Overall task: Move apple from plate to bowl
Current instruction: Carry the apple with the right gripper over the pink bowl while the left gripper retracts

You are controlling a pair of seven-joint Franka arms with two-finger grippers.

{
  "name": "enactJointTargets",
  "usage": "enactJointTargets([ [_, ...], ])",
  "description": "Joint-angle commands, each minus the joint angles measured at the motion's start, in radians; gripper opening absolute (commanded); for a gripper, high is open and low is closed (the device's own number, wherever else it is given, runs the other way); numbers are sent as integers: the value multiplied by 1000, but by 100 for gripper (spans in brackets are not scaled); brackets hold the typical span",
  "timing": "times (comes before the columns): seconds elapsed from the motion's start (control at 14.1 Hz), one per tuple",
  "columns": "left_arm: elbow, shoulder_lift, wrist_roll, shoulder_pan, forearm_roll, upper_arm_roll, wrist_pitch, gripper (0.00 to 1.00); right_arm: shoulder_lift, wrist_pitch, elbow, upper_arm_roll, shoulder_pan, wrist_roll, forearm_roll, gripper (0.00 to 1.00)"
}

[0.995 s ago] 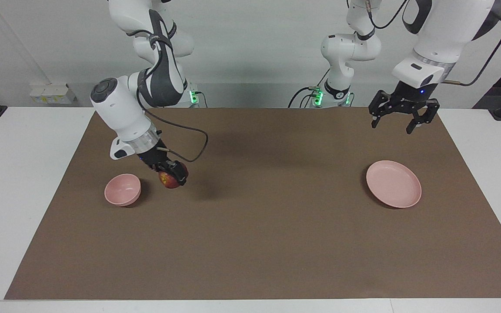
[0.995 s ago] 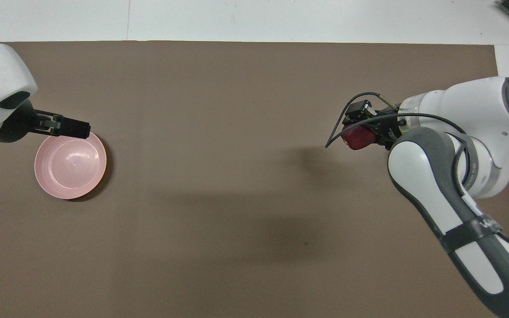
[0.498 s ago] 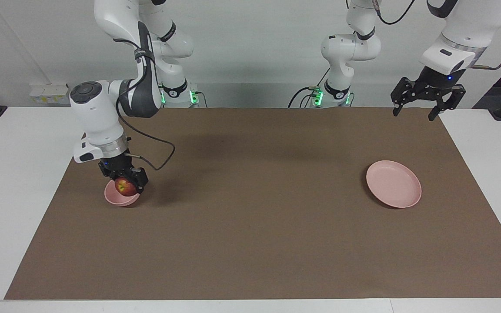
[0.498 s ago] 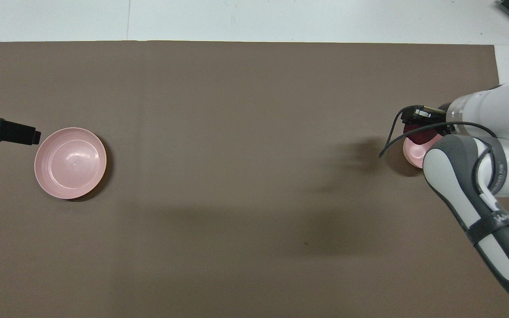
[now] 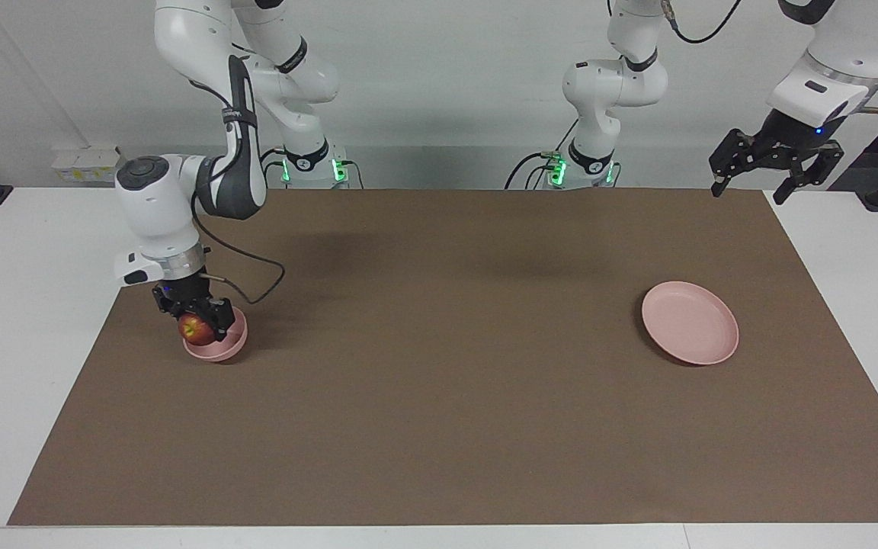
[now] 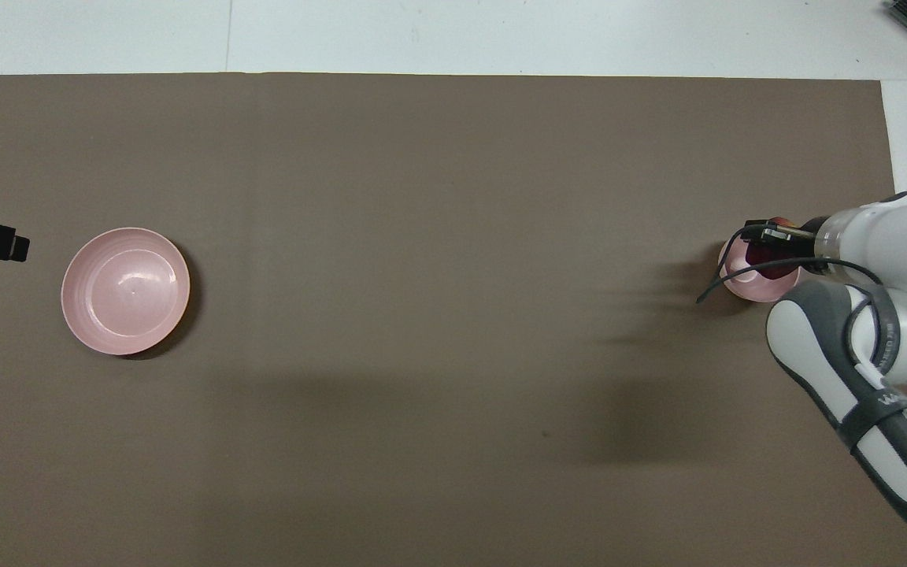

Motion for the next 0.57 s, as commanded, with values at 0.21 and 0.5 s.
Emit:
enactJointTargets([
  [0.21,33,11,2,-7,48,5,-31,100,4,77,-49,11,-17,-7,-19,87],
  [0.5,0,-12,1,1,43,7,-54,100,16,-92,70,13,-17,-22,-19,100],
])
